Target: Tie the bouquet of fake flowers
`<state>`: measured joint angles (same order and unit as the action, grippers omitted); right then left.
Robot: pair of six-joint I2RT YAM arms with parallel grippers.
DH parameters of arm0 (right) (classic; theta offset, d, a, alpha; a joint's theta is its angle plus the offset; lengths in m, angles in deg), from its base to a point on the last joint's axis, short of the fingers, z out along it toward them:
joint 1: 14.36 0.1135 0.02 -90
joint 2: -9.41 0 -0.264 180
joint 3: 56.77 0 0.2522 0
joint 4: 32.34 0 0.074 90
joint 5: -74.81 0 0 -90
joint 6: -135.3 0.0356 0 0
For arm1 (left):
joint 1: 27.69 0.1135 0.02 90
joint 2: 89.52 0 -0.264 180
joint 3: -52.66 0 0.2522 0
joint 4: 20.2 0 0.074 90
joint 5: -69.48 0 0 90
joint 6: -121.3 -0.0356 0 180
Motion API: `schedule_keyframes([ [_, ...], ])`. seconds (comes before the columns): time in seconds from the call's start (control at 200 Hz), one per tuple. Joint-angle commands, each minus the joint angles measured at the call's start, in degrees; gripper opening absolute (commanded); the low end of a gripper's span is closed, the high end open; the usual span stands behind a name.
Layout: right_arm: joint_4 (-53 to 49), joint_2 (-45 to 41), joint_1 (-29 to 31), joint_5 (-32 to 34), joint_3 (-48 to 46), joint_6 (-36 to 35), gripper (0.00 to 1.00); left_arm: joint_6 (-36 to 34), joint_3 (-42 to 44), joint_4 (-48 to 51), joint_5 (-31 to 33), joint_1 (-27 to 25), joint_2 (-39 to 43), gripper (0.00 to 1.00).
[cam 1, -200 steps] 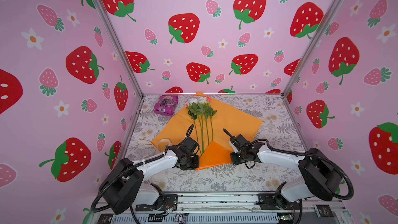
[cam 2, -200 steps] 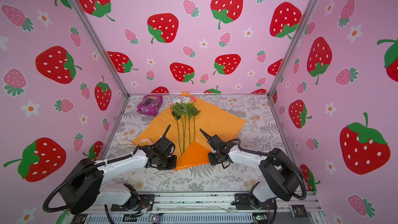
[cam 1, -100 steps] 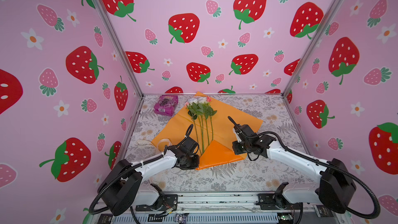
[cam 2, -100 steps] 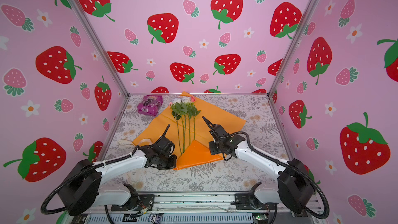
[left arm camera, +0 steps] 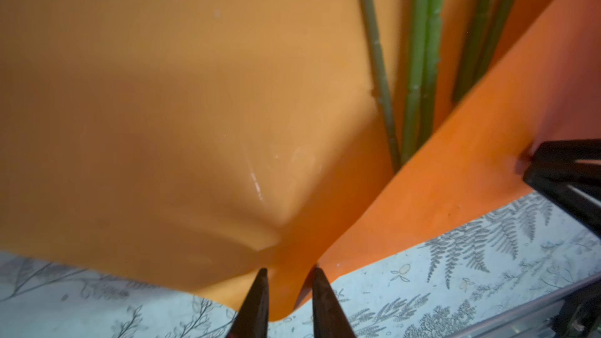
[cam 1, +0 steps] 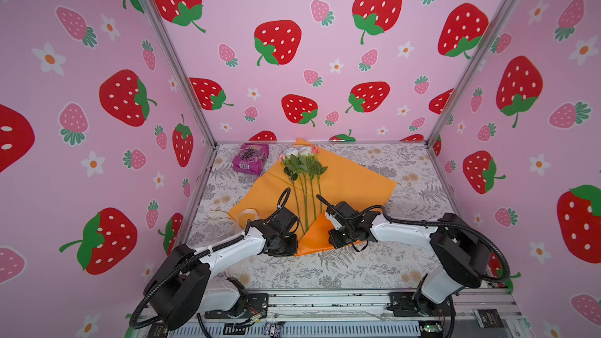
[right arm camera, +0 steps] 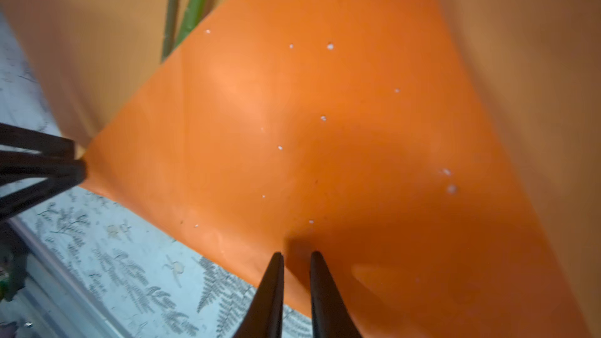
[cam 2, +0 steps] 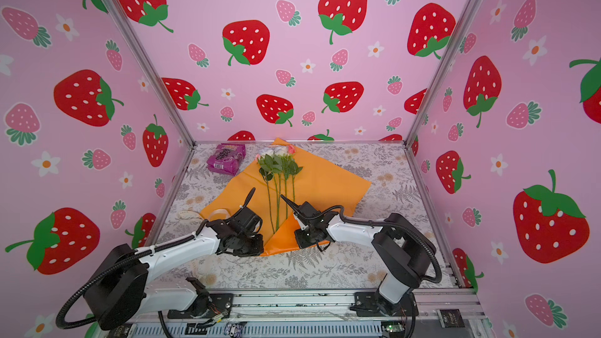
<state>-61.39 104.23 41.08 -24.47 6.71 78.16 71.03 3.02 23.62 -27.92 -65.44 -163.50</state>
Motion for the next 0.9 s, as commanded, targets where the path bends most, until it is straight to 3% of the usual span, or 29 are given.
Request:
schedule_keyframes([
  [0.0, -1.6, 0.95, -1.49, 1.26, 0.21, -2.25, 0.2, 0.22, -4.02, 8.35, 5.74, 0.05, 1.93, 0.31],
  [0.21, -0.53, 1.06, -1.9, -0.4, -0.09, -2.28, 0.2, -1.52, -11.6, 12.46, 5.85, -1.04, 4.67, 0.34],
  [0.385, 0.24, 0.69, -1.96, -0.92, -0.92, -1.47, 0.2, -0.01, -11.08, -0.42, -8.64, -1.6, 3.26, 0.25],
  [0.45, 0.42, 0.56, -2.08, -0.72, -1.12, -0.99, 0.2, 2.14, -9.29, -5.16, -11.08, -2.11, 1.0, 0.23],
  [0.67, 1.44, -0.34, -2.9, -0.58, -2.87, 0.33, 0.21, 5.32, -3.68, -10.64, -7.86, -2.64, -4.93, 0.18],
  [0.895, 1.3, -1.38, -4.18, 0.26, -4.25, 0.36, 0.22, 7.65, 2.42, -8.68, -4.12, -2.65, -4.13, 0.17],
])
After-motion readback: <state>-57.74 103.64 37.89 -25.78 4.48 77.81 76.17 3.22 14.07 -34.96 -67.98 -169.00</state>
